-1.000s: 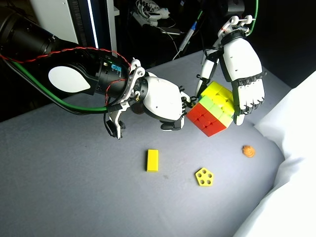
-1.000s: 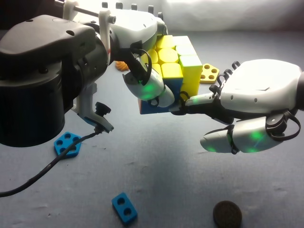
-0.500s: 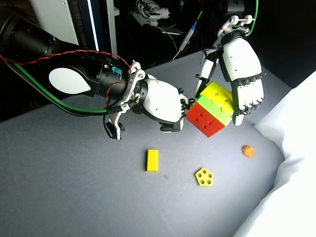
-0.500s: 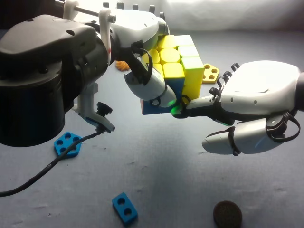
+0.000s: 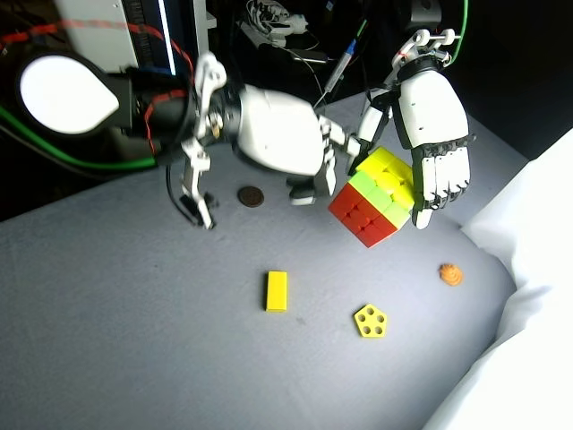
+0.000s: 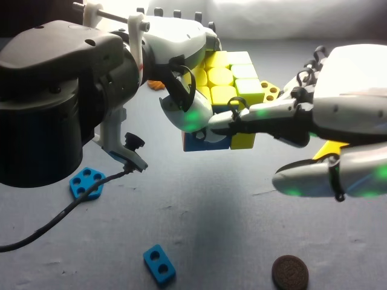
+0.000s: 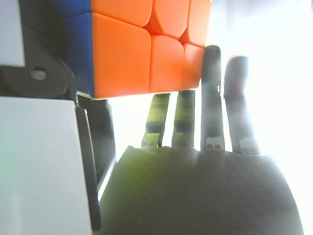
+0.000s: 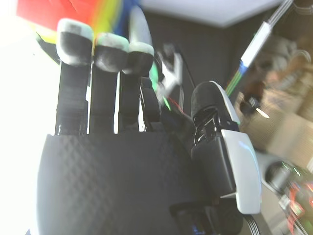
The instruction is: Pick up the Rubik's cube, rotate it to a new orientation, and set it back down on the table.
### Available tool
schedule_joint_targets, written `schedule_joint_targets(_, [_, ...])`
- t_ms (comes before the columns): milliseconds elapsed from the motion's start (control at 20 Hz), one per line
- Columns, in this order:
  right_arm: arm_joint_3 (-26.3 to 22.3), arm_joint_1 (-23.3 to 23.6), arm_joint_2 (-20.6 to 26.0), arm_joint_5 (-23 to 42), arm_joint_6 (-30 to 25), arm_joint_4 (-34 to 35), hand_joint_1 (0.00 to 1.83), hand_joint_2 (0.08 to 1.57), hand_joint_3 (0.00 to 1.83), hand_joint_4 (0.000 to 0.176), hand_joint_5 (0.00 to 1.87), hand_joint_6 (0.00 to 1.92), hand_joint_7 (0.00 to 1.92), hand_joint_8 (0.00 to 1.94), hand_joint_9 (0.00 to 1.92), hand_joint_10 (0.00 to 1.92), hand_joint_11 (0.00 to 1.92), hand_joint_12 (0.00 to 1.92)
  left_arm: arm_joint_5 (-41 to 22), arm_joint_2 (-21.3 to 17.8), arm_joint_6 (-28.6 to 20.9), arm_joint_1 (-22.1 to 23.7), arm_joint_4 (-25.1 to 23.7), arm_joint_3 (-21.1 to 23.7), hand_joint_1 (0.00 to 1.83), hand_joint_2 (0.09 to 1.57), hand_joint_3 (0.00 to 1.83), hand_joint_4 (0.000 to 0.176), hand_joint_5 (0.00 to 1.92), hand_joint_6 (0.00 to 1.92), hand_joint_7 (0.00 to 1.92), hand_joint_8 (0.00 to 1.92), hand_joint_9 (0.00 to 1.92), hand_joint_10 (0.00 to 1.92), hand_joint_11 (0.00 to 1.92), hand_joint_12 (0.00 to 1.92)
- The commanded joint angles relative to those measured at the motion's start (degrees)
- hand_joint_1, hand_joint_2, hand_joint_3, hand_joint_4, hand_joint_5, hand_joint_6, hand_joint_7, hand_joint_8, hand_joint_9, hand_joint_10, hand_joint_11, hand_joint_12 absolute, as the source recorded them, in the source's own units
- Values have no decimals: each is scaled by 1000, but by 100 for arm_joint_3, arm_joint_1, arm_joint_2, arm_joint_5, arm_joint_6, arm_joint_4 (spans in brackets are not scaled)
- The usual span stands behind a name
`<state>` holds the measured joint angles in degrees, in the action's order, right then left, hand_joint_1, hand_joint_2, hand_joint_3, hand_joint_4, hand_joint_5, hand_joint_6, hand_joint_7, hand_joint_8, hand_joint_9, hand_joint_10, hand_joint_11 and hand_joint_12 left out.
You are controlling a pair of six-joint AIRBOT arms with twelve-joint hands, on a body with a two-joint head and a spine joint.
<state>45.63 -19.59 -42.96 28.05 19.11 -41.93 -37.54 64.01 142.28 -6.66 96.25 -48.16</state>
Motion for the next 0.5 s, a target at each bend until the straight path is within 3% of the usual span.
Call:
schedule_joint_targets(0, [23, 144, 123, 520, -45, 260, 0, 1386, 0, 0, 253, 19, 707, 1916, 876, 1921, 771, 1921, -13, -44, -51, 111, -388, 7, 1038, 1405, 1, 0, 492, 1591, 487, 1880, 250, 1679, 200, 1853])
schedule_joint_targets(100, [38, 368, 242, 143, -45, 399, 0, 1387, 0, 0, 232, 8, 681, 1928, 858, 1921, 795, 1921, -13, -46, -59, 78, -389, 11, 1048, 1402, 1, 0, 505, 1562, 487, 1896, 236, 1698, 171, 1870])
schedule_joint_targets(150, [66, 451, 242, -2, -45, 483, 0, 1387, 0, 0, 206, 7, 533, 1865, 740, 1921, 758, 1921, -12, -46, -60, 61, -389, 14, 1056, 1394, 0, 0, 508, 1552, 509, 1867, 257, 1679, 194, 1866])
schedule_joint_targets(200, [143, 615, 222, -343, 14, 782, 0, 1375, 0, 0, 208, 8, 442, 1657, 567, 1921, 688, 1921, -6, -46, -102, 8, -421, 22, 1045, 1395, 0, 0, 495, 1589, 514, 1841, 266, 1665, 207, 1862])
schedule_joint_targets(300, [281, 781, 118, -899, 444, 1485, 0, 1370, 0, 0, 205, 5, 366, 1409, 434, 1814, 551, 1921, 3, -51, -560, -170, -808, 49, 1041, 1398, 1, 0, 506, 1587, 494, 1858, 249, 1684, 187, 1875])
schedule_joint_targets(350, [331, 809, 73, -1064, 904, 1996, 0, 1363, 0, 0, 204, 3, 376, 1151, 386, 1639, 418, 1921, 4, -52, -690, -240, -919, 57, 1075, 1375, 0, 0, 547, 1500, 524, 1846, 274, 1676, 207, 1855])
schedule_joint_targets(450, [383, 810, 30, -1081, 1710, 2882, 0, 1339, 0, 0, 184, 1, 325, 681, 237, 1282, 130, 1837, 6, -69, -1003, -388, -1214, 70, 1062, 1382, 2, 0, 522, 1542, 520, 1844, 264, 1666, 196, 1848])
